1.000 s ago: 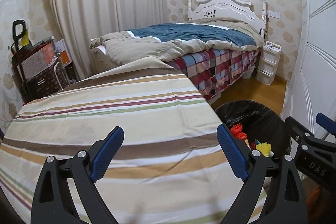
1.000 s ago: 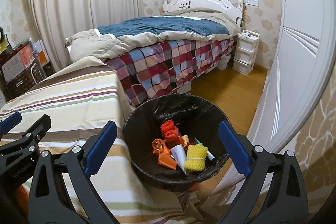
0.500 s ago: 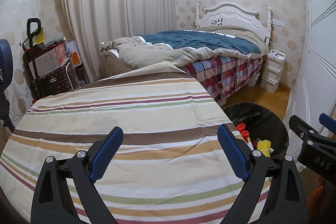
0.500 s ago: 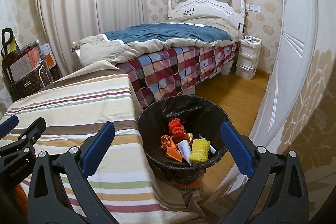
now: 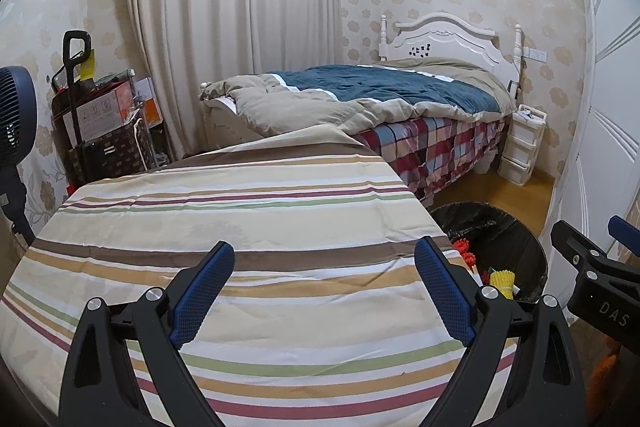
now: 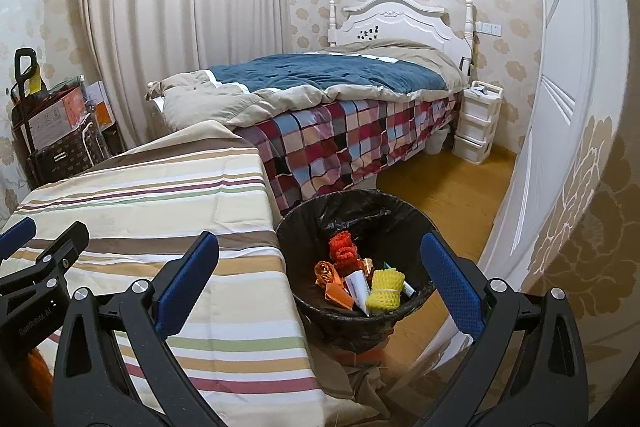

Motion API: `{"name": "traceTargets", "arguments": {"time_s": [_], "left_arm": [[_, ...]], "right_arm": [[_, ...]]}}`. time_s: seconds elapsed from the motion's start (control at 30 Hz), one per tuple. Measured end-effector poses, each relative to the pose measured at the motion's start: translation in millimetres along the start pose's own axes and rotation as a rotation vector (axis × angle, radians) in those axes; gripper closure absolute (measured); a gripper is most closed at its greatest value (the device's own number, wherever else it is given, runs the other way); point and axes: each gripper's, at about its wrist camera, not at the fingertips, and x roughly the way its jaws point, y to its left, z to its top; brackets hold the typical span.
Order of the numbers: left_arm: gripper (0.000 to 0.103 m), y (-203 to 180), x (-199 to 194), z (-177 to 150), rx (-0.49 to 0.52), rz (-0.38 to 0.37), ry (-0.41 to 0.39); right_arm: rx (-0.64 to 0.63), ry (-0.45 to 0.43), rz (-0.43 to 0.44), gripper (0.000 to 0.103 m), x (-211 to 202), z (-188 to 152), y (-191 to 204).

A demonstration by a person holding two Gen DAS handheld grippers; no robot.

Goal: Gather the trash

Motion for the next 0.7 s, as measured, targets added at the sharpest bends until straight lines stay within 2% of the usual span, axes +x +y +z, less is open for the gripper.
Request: {"name": "traceTargets", "arguments": {"time_s": [0.7], "left_arm": [[0.012,-0.1,-0.6,-1.6,-0.002,-0.001,0.003]], "right_arm": [[0.0,0.001,0.0,0.004,-2.6,-0.6,1.6]]}}
